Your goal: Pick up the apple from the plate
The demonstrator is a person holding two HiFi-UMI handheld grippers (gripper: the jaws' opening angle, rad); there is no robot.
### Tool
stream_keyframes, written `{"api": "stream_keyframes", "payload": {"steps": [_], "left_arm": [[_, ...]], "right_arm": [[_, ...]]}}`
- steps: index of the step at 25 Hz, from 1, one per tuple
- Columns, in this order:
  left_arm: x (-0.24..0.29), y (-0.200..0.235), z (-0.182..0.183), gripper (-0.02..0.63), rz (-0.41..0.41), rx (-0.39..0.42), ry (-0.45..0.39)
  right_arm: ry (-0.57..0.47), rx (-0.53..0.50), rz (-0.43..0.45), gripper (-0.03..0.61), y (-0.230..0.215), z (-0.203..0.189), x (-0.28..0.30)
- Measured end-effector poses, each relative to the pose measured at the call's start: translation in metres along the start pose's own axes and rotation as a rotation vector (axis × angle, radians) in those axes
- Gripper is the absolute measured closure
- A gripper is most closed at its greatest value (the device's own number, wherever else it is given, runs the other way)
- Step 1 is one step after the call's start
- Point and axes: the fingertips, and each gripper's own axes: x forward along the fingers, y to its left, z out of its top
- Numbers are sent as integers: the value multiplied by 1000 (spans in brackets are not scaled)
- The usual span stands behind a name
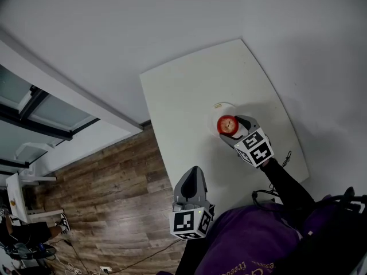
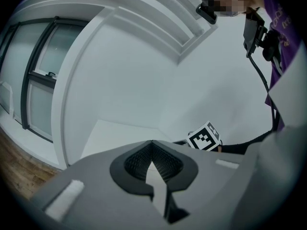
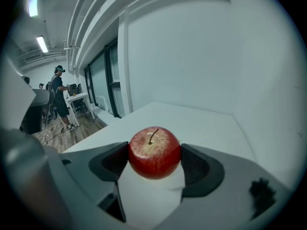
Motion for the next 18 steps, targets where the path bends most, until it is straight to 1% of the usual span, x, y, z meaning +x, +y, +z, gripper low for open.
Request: {"api": "stream_keyframes", "payload": {"steps": [9, 18], "left_arm": [[-3, -10, 2, 606, -23, 16, -17], [-17, -28, 4, 606, -41, 31, -32]], "right_arm": [[-21, 12, -7, 239, 4, -1, -16], [-53, 36, -25, 239, 9, -4, -51]]}}
